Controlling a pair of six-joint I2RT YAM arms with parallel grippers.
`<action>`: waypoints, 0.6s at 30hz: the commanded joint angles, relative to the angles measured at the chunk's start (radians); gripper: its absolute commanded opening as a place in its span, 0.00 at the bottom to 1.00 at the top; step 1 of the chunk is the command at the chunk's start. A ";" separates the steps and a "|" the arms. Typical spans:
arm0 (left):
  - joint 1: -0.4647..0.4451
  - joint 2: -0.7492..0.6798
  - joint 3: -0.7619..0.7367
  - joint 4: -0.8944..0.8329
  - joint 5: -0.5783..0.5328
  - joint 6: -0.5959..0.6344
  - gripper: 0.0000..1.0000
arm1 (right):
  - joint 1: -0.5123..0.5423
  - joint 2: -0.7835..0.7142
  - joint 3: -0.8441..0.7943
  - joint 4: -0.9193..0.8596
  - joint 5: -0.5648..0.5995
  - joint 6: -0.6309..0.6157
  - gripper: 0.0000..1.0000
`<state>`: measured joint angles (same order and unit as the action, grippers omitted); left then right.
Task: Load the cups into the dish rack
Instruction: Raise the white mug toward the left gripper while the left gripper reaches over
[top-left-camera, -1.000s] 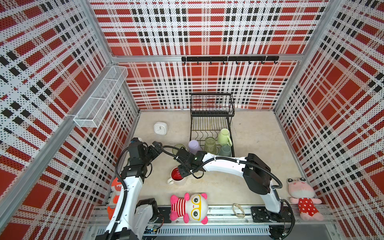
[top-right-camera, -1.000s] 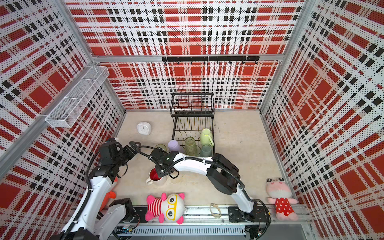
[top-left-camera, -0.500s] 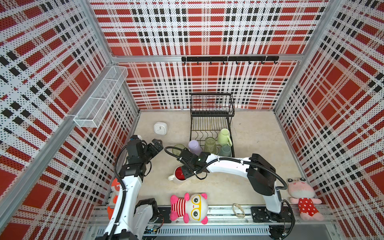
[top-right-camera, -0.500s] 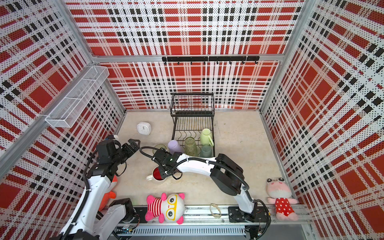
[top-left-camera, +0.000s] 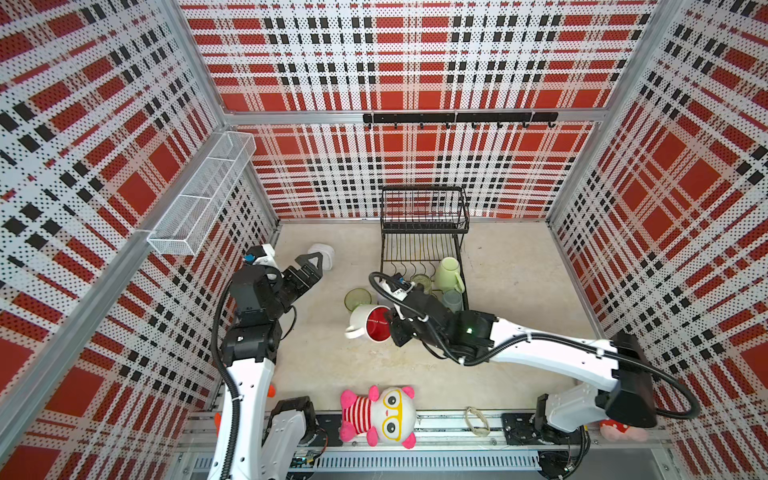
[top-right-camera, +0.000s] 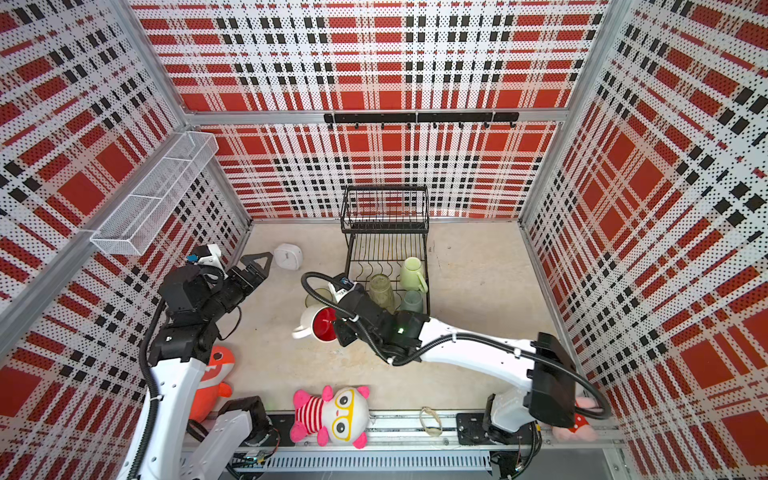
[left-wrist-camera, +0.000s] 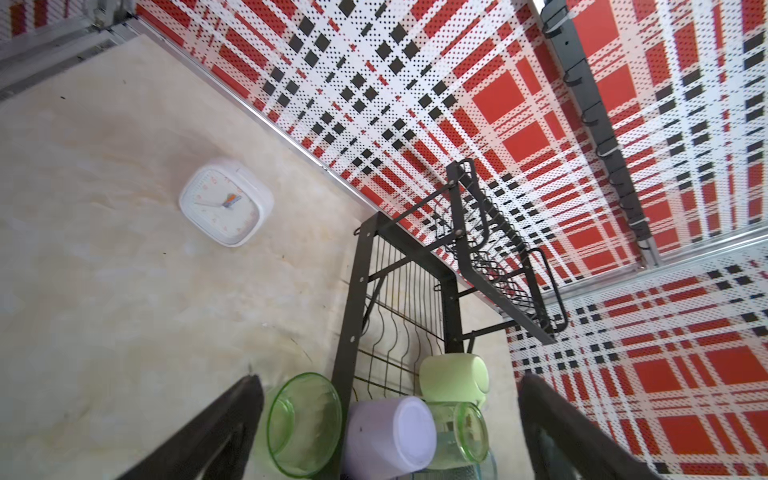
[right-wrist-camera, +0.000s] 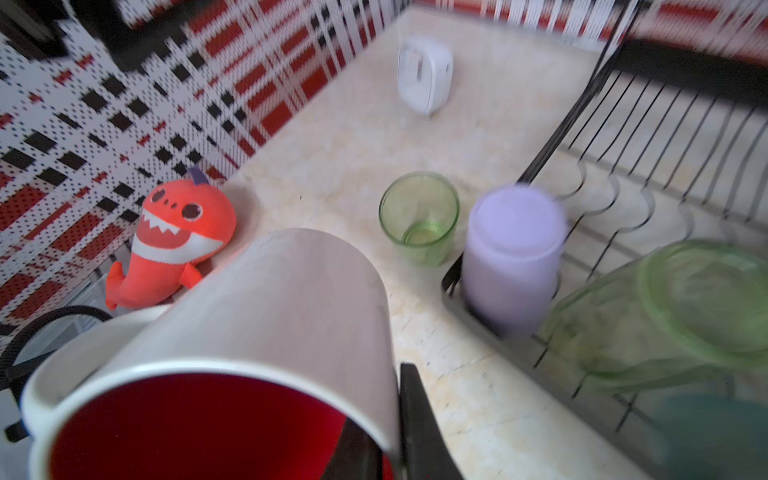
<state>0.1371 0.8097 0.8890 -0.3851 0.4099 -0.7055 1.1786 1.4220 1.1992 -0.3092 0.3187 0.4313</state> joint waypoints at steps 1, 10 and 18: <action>-0.054 -0.018 0.017 0.045 0.076 -0.094 0.98 | 0.001 -0.121 -0.073 0.234 0.255 -0.259 0.00; -0.411 -0.015 -0.014 0.243 -0.032 -0.302 0.98 | -0.017 -0.228 -0.307 0.935 0.571 -0.904 0.00; -0.592 0.091 0.002 0.391 0.077 -0.317 0.84 | -0.023 -0.228 -0.377 1.245 0.545 -1.171 0.00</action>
<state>-0.4202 0.8810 0.8845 -0.0841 0.4286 -1.0119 1.1599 1.2198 0.8040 0.6659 0.8513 -0.6025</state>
